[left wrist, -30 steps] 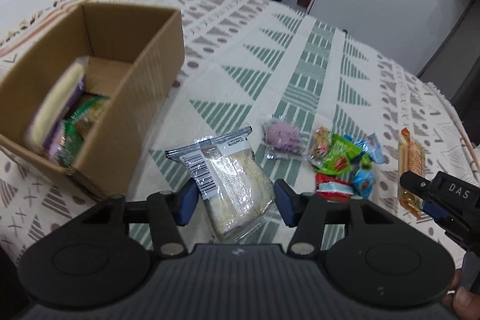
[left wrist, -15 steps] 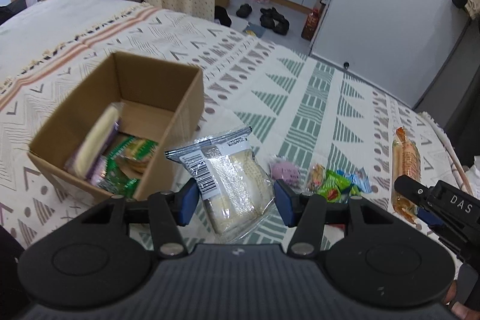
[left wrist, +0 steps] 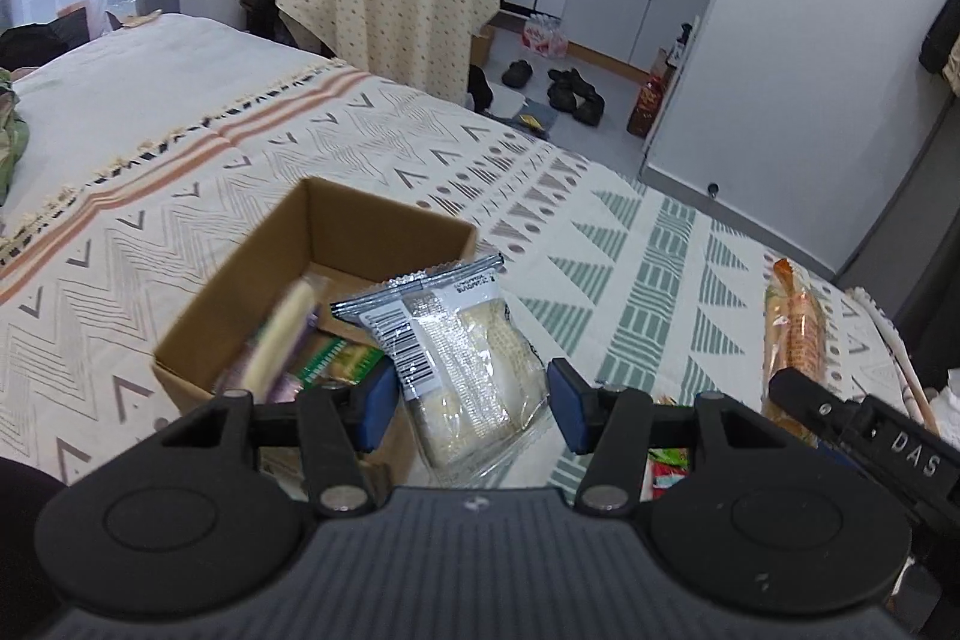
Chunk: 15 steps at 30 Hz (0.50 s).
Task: Organize snacks
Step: 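Carry the clear pack in the left tool while the right tool carries the orange wafer pack over the box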
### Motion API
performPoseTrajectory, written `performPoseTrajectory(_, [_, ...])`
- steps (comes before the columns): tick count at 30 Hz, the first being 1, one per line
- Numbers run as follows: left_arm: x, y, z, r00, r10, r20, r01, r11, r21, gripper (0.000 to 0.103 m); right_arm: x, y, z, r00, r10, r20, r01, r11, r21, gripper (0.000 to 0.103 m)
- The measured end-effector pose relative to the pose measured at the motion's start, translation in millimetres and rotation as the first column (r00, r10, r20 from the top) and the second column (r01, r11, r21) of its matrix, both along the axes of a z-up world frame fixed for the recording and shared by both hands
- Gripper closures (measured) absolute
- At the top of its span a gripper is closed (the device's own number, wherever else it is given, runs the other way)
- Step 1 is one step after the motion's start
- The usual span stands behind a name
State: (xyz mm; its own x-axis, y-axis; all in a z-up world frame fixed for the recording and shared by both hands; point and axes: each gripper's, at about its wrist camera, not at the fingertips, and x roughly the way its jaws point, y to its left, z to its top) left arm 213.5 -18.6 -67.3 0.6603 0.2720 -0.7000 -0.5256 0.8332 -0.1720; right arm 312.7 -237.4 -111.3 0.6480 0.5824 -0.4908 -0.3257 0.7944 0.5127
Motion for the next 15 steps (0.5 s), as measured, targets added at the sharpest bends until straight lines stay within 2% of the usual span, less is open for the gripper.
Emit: performPoseTrajectory(15, [-17, 62, 6, 0.996, 0.086, 0.026, -0.085, 0.996, -0.033, 0.050, -28, 67, 15, 0.992, 0.109, 0.069, -0.107, 0.994, -0.026, 0.069])
